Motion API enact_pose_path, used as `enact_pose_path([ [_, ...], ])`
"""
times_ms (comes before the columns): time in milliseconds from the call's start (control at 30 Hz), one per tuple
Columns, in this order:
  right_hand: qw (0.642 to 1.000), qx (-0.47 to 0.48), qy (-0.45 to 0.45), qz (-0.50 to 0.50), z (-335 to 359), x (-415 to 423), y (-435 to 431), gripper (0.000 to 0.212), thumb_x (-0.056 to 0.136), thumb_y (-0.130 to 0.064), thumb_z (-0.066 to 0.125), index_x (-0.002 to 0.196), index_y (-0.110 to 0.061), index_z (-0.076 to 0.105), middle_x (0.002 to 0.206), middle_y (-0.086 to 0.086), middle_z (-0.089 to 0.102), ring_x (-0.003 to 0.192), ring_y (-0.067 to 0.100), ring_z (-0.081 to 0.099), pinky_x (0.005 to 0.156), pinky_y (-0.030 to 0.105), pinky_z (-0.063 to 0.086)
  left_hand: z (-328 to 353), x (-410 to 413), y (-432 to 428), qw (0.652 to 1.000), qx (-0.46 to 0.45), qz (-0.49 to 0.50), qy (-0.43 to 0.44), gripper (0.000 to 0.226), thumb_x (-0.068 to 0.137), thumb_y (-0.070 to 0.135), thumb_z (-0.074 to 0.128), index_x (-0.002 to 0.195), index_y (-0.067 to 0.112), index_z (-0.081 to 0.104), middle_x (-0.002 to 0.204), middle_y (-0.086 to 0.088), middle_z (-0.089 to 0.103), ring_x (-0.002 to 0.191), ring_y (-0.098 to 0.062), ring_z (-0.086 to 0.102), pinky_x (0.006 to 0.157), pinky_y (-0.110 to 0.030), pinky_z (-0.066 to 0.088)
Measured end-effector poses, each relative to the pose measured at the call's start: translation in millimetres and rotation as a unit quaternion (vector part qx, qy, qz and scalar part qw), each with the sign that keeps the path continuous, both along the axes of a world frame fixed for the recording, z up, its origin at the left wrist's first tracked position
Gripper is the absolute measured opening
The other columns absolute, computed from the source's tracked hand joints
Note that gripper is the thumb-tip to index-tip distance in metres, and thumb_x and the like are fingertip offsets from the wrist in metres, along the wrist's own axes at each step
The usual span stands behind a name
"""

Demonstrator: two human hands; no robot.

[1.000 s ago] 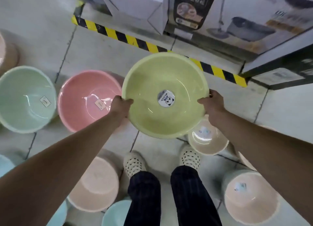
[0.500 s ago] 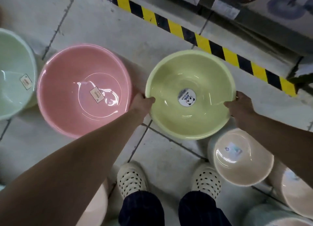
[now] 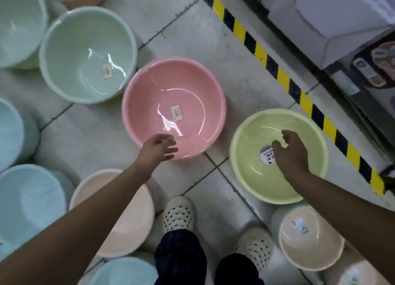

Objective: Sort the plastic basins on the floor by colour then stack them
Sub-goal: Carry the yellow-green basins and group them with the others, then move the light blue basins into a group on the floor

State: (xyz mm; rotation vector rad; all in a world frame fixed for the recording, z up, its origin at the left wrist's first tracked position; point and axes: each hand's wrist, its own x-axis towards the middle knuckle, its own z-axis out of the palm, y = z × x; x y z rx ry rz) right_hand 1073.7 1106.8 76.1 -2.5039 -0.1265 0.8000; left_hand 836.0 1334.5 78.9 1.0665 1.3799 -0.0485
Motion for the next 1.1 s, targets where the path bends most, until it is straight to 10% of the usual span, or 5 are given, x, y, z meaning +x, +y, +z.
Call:
enact_pose_path([
  [333,0.934,0.024,0.192,0.301,52,-231,107,0.031,0.093,-0.019,0.058,0.125,-0.016,0.056,0.116,0.000,0.056,0.102,0.015,0.051,0.082,0.023,0.034,48,-291,-70,0.909,-0.028,0.407,0.085,0.026,0.100,0.010,0.049,0.121,-0.003,0.055,0.116,-0.025,0.063,0.092,-0.036,0.067,0.076,-0.038,0.054],
  [600,0.837,-0.130,0.277,0.453,32,-373,58,0.038,0.096,-0.025,0.054,0.132,-0.014,0.053,0.093,-0.005,0.057,0.082,0.013,0.056,0.073,0.024,0.041,27,-409,-223,0.810,-0.089,0.559,0.153,0.039,0.090,0.028,0.065,0.120,0.004,0.060,0.110,-0.014,0.062,0.097,-0.030,0.061,0.083,-0.039,0.049],
  [833,0.811,-0.176,0.243,0.503,-30,-444,-10,0.047,0.092,-0.029,0.062,0.135,-0.013,0.049,0.076,-0.011,0.053,0.063,0.003,0.052,0.057,0.021,0.041,-39,-460,-329,0.701,-0.090,0.635,0.311,0.078,0.086,0.027,0.073,0.147,-0.001,0.034,0.146,-0.023,0.045,0.128,-0.037,0.050,0.098,-0.036,0.041],
  [1100,0.800,-0.207,0.222,0.517,-119,-487,-45,0.046,0.084,-0.032,0.072,0.122,-0.010,0.058,0.113,0.013,0.068,0.097,0.031,0.068,0.081,0.046,0.060,-139,-491,-428,0.704,-0.127,0.685,0.137,0.050,0.056,0.021,0.084,0.101,0.009,0.064,0.111,-0.019,0.070,0.091,-0.033,0.070,0.087,-0.051,0.057],
])
